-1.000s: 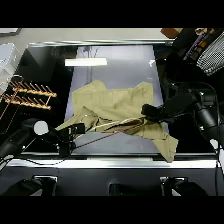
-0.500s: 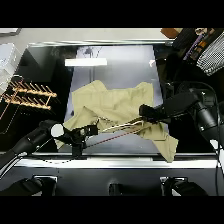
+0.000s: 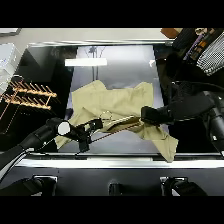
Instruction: Fold the clothes and pants, and hang the long-sleeved shirts on hangers.
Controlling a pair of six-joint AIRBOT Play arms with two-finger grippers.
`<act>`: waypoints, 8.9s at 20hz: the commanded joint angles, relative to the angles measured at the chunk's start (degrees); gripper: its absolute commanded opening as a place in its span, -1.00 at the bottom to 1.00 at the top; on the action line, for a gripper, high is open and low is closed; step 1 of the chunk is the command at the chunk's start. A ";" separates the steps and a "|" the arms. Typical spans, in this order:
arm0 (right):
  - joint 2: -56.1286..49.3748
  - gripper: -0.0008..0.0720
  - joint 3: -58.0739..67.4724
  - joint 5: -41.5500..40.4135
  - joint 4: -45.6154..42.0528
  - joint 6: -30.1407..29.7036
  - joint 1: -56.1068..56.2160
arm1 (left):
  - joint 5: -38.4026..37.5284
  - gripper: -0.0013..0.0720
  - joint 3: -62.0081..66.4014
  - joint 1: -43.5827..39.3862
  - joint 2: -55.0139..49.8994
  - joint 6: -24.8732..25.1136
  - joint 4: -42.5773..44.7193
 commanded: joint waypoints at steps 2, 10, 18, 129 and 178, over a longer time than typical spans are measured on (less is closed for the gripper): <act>1.95 -0.90 0.07 -0.83 1.55 0.00 0.04 | 0.81 -0.90 2.91 -1.57 -1.97 -0.46 0.00; 0.20 -0.90 0.04 2.73 -3.39 0.74 0.04 | 0.17 -0.90 5.35 -7.61 -5.49 0.79 -0.02; -0.26 -0.90 0.07 -1.68 3.63 -3.91 0.04 | 7.45 -0.90 5.35 -8.59 -6.56 0.83 -4.57; -0.48 -0.92 2.60 -7.69 16.04 -86.27 -20.85 | 24.61 0.41 4.48 -10.58 -3.67 -79.12 10.21; -0.48 -0.91 2.60 -6.49 14.23 -83.95 -20.85 | 34.29 -0.90 4.52 -12.35 -6.73 -113.31 17.88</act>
